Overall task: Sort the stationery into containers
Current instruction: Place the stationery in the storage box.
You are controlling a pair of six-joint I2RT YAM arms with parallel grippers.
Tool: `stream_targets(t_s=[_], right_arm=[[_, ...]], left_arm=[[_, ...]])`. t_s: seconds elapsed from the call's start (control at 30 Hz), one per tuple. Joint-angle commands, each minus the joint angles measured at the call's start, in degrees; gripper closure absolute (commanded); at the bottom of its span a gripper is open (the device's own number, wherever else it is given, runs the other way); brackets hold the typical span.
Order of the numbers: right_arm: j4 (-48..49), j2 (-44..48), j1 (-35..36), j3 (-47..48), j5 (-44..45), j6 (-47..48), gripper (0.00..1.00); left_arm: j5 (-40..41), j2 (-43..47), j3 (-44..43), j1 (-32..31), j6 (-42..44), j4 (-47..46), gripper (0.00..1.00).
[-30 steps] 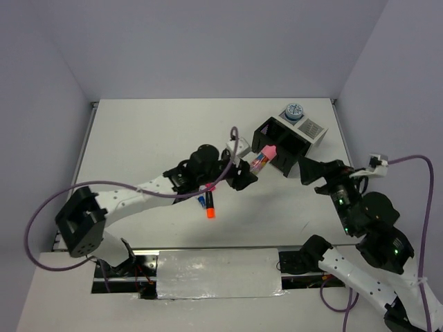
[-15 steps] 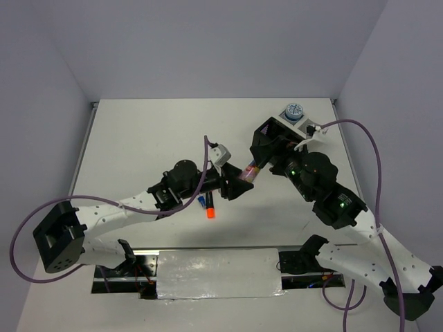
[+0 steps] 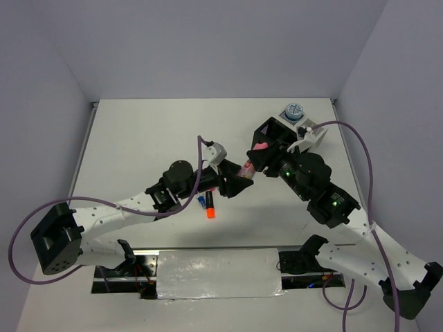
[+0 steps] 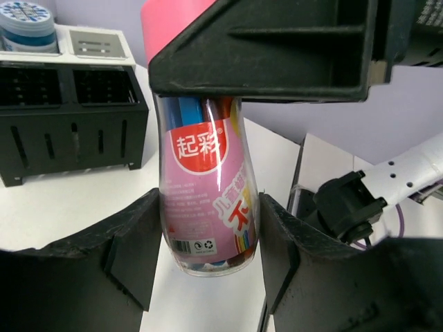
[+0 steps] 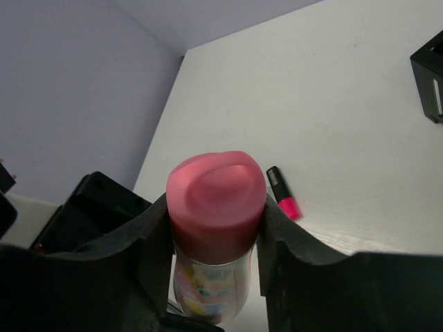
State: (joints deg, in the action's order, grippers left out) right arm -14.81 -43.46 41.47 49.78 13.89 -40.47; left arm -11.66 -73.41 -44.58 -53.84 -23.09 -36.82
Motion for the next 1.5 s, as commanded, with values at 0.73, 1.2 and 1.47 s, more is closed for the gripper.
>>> stream_targets(t_s=[0.73,1.2,1.47], right_arm=[[36.7,-29.3,-30.8,6.4,23.1,35.5,1.0],[40.6,-43.7,-41.0,13.8,13.9,38.5,1.0],[40.5,-50.5,-41.0,15.8,10.3,37.3,0.99]], left_arm=[[54.8,28.0,-21.4,0.1,-16.0,88.6,0.01],[41.3,44.2,-4.6,0.1,-2.7,75.7,0.01],[41.0,44.0,-3.7,0.1,-2.8,75.2,0.01]])
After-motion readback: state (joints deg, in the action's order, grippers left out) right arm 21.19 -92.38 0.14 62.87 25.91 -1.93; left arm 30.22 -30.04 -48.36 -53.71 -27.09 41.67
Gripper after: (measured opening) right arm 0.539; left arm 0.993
